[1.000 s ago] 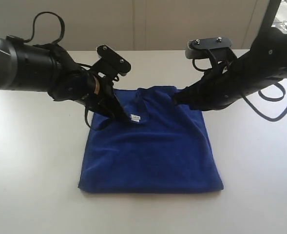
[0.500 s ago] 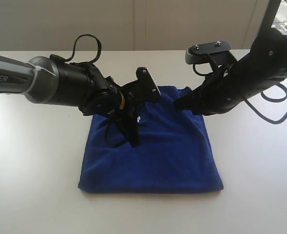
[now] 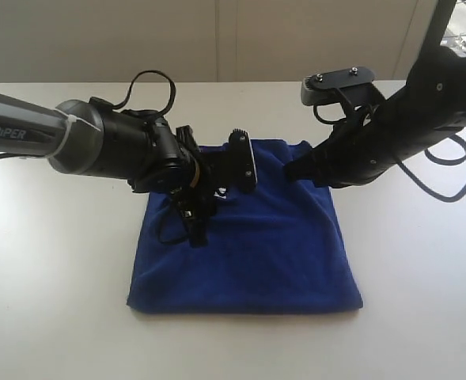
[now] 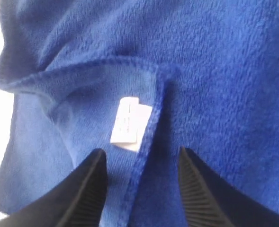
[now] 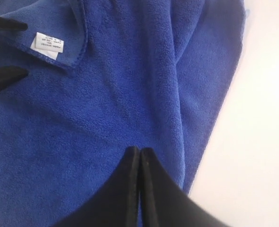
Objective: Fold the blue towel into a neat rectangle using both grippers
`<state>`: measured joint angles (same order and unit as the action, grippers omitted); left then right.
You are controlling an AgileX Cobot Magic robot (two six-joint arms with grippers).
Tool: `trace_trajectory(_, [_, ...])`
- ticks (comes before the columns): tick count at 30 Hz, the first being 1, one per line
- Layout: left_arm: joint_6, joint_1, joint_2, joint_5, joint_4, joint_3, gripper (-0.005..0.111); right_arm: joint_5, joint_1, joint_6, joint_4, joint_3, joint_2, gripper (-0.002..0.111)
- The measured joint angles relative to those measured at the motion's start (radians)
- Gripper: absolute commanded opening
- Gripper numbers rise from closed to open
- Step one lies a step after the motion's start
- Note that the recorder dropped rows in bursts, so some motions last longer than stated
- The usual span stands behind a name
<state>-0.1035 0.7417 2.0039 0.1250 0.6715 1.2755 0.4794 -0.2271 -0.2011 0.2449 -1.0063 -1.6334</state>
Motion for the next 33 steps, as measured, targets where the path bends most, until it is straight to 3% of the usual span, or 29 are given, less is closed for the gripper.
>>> trace_trajectory(6, [-0.005,0.000,0.022,-0.049,0.002,0.000,0.035,0.012,0.000,0.000,0.000,0.000,0.000,0.000])
trace_trajectory(13, [-0.005,0.000,0.029,-0.054,0.002,0.000,0.000,0.013,0.000,0.000,0.000,0.000,0.000,0.000])
trace_trajectory(24, [-0.005,-0.006,-0.003,-0.054,0.002,0.000,0.000,0.016,0.000,0.000,-0.001,0.000,0.000,0.000])
trace_trajectory(33, [0.097,-0.079,-0.083,0.039,0.004,0.000,0.000,0.018,0.000,0.000,-0.001,0.000,0.000,0.000])
